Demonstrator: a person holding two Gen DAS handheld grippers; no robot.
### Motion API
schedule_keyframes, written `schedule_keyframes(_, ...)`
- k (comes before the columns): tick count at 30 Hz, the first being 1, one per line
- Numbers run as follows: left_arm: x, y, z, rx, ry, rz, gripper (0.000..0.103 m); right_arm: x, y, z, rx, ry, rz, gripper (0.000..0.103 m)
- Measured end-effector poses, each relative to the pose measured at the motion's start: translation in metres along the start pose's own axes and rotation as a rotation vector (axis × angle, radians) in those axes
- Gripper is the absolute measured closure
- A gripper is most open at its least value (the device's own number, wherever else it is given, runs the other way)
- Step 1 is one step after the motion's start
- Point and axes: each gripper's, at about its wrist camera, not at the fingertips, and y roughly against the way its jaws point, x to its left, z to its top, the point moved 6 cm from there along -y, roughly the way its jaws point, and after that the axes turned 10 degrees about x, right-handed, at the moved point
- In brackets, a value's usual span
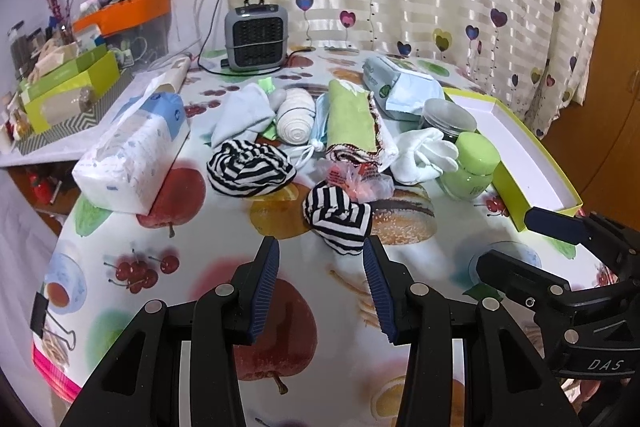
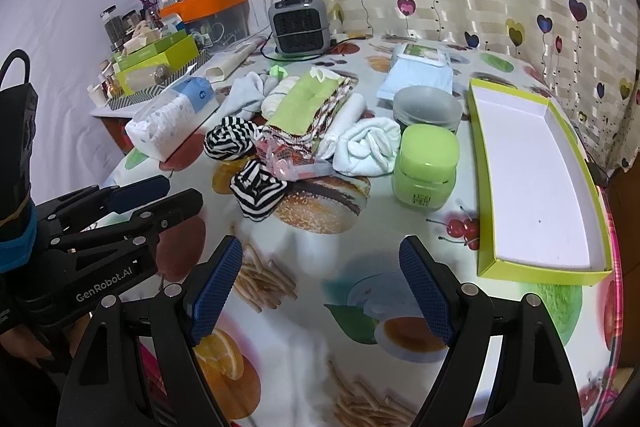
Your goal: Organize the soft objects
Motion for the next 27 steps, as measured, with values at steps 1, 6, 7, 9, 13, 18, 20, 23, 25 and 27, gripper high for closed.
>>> schedule_keyframes(1, 0.001, 0.000, 0.000, -0.004, -0.001, -0.001, 0.060, 0.000, 0.000, 0.001, 0.000, 0.000, 0.004, 0.022)
schedule_keyframes(6, 0.000, 0.008, 0.006, -0.020, -0.052, 0.045, 0.060, -0.002, 0.008, 0.008, -0.001, 0.022, -0.018, 0.022)
schedule_keyframes(7, 0.003, 0.011, 0.008, -0.025, -0.034, 0.026, 0.060, -0.003, 0.011, 0.009, -0.006, 0.016, -0.014, 0.022)
schedule_keyframes(9, 0.002, 0.010, 0.008, -0.027, -0.038, 0.025, 0.060, -0.005, 0.013, 0.010, -0.012, 0.014, -0.017, 0.022)
schedule_keyframes(13, 0.005, 0.003, 0.009, 0.000, -0.016, 0.013, 0.060, -0.002, 0.012, 0.008, -0.019, 0.010, -0.008, 0.022)
schedule_keyframes(18, 0.007, -0.002, 0.006, 0.009, -0.010, 0.021, 0.060, -0.004, 0.005, 0.004, 0.021, 0.016, 0.001, 0.022)
schedule_keyframes(20, 0.006, -0.009, 0.007, 0.033, -0.009, 0.010, 0.060, -0.008, 0.004, 0.005, 0.028, 0.005, -0.009, 0.022)
schedule_keyframes(23, 0.002, -0.014, 0.013, 0.017, -0.032, 0.019, 0.060, -0.009, 0.003, 0.006, 0.005, 0.004, 0.005, 0.022)
schedule_keyframes(25, 0.001, -0.016, 0.014, 0.026, -0.029, 0.012, 0.060, -0.010, 0.001, 0.006, 0.005, -0.004, 0.006, 0.022)
schedule_keyframes(27, -0.001, -0.017, 0.014, 0.033, -0.049, 0.011, 0.060, -0.011, -0.002, 0.005, 0.016, -0.022, 0.024, 0.022)
